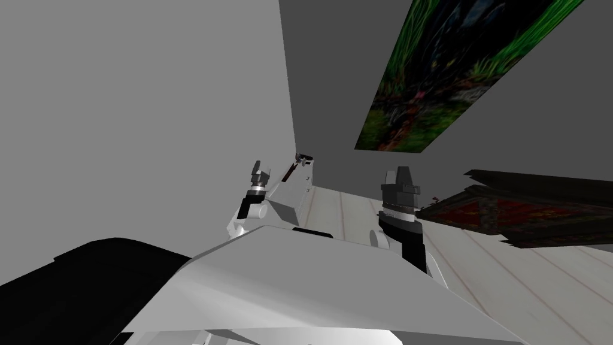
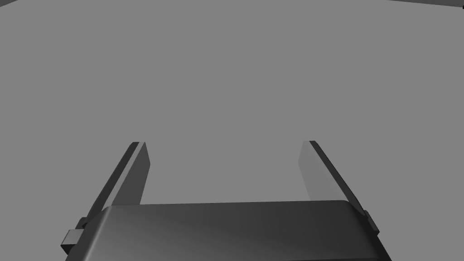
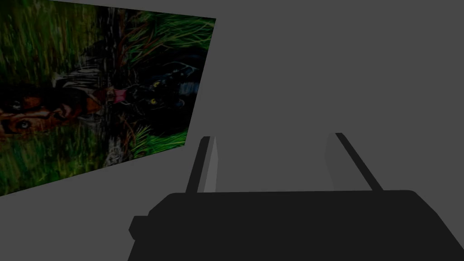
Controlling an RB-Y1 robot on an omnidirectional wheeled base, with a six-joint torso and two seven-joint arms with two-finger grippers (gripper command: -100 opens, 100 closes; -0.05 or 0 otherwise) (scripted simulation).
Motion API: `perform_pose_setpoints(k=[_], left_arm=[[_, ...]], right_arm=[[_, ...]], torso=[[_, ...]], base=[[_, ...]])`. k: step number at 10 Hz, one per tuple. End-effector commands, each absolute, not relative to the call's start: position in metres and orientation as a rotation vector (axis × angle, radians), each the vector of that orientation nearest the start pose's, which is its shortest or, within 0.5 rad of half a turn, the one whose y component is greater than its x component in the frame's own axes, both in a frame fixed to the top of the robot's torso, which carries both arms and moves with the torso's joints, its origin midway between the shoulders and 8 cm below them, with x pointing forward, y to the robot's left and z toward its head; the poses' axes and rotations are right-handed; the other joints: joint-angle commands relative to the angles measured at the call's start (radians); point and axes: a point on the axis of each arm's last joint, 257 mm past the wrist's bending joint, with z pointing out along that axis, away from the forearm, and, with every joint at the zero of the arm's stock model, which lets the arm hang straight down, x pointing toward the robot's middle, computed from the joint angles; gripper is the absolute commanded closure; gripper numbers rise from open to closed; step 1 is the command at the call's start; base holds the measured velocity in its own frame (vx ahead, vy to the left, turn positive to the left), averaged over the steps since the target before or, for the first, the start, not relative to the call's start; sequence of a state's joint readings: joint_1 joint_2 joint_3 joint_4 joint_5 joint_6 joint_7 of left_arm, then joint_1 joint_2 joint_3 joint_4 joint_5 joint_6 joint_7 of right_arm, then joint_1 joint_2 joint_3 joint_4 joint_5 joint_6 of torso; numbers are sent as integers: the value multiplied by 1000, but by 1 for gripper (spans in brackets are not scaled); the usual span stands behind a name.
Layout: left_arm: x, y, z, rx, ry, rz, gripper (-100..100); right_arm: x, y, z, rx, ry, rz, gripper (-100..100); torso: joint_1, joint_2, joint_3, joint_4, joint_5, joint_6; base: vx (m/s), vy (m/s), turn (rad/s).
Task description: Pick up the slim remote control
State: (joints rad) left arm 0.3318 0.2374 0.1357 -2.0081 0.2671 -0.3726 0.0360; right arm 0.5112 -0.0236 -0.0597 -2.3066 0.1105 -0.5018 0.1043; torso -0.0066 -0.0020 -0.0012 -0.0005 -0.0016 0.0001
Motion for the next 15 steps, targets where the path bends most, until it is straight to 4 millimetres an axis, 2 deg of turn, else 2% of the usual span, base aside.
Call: perform_pose_setpoints(k=[1, 2, 3, 4, 5, 6, 7, 8, 9, 10, 11, 12, 13, 14, 15], left_arm=[[421, 361, -57, -897, 774, -1310, -100], [432, 375, -72, -952, 800, -1301, -100], [432, 375, -74, -958, 805, -1299, -100], [442, 390, -88, -1012, 825, -1288, -100], [443, 390, -92, -1025, 835, -1283, -100], [451, 407, -106, -1080, 851, -1269, -100], [452, 407, -112, -1097, 865, -1261, -100], [459, 424, -125, -1154, 882, -1246, -100], [460, 426, -133, -1175, 894, -1234, -100], [466, 441, -142, -1228, 906, -1222, -100], [466, 446, -155, -1259, 921, -1201, -100], [470, 462, -163, -1309, 926, -1189, -100], [469, 468, -179, -1350, 944, -1163, -100], [469, 468, -179, -1350, 944, -1163, -100], [471, 487, -192, -1414, 947, -1138, -100]], right_arm=[[337, -282, 33, 507, 702, 1075, 0], [337, -282, 33, 507, 702, 1075, 0], [337, -282, 33, 507, 702, 1075, 0], [337, -282, 33, 507, 702, 1075, 0], [337, -282, 33, 507, 702, 1075, 0], [337, -282, 33, 507, 702, 1075, 0], [337, -282, 33, 507, 702, 1075, 0], [337, -282, 33, 507, 702, 1075, 0], [337, -282, 33, 507, 702, 1075, 0], [337, -282, 33, 507, 702, 1075, 0], [337, -282, 33, 507, 702, 1075, 0], [337, -282, 33, 507, 702, 1075, 0], [337, -282, 32, 507, 702, 1075, 0], [337, -282, 33, 507, 702, 1075, 0], [337, -282, 33, 507, 702, 1075, 0]], torso=[[0, 0, 0, 0, 0, 0], [1, 1, 0, 0, 0, 0], [0, 1, 0, 0, 0, 0], [0, 1, 0, 0, 0, 0], [0, 0, 0, 0, 0, 0], [1, 0, 0, 0, 0, 0], [0, 0, 0, 0, 0, 0], [1, -1, 0, 0, 0, 0], [1, -3, -2, -1, 0, 0], [2, -3, -2, -1, 0, 0], [2, -3, -2, -1, 0, 0], [2, -3, -2, -1, 0, 0], [2, -5, -3, -1, 0, 0], [3, -3, -2, -1, 0, -1], [4, 0, 0, 0, 1, 0]], base=[[23, -83, -17], [17, -103, -40], [18, -98, -21], [32, -107, -45], [26, -89, -13], [42, -108, -37], [47, -91, -17], [82, -98, -49], [76, -70, -18], [77, -79, -47], [72, -71, -15], [111, -85, -47], [84, -70, -16], [22, -31, 11], [64, -52, -52]])
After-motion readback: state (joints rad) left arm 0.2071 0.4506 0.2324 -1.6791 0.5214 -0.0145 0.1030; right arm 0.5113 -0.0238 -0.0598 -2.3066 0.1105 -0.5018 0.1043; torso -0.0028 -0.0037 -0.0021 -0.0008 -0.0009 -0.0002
